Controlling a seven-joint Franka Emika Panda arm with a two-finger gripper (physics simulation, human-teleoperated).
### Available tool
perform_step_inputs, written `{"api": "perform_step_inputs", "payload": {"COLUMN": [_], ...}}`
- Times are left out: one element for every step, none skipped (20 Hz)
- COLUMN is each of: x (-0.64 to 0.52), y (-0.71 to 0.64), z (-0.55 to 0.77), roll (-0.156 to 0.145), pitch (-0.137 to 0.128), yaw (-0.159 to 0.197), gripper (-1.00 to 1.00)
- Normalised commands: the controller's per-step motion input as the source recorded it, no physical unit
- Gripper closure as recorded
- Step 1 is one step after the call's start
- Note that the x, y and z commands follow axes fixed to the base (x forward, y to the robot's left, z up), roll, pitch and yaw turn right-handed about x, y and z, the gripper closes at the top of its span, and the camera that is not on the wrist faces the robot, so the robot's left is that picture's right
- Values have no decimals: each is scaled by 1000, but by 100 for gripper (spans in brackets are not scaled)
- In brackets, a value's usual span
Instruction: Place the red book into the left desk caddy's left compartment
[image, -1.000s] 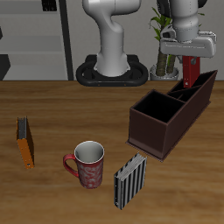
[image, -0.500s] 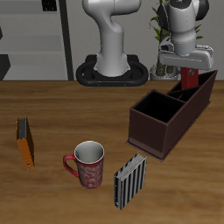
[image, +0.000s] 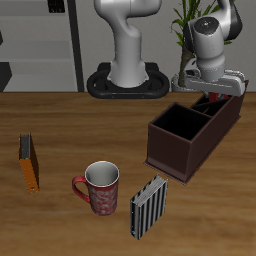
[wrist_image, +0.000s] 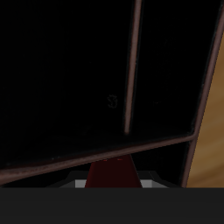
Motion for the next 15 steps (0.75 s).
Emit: {"api": "perform_step_inputs", "payload": {"x": [-121, 60, -14, 22, -43, -16, -46, -2, 18, 11, 18, 5, -77, 50, -41], "y": [31, -56, 34, -55, -54, -63, -25, -17, -58, -12, -30, -28, 10, -55, -66], "z": [-218, -195, 86, 5, 23, 67, 56, 42, 32, 37, 56, 54, 70, 31, 142], "roll": [-16, -45, 91, -14, 22, -18, 15, 6, -15, 13, 1, 1, 27, 0, -11], "pitch": [24, 105, -26, -11, 58, -4, -17, 7, 18, 12, 1, 2, -14, 6, -29], "yaw": [34, -7, 63, -16, -1, -2, 3, 11, 0, 3, 10, -7, 10, 1, 34], "gripper": [-100, -100, -100, -100, -100, -100, -100, -100, -100, -100, -100, -100, -100, -100, -100]}}
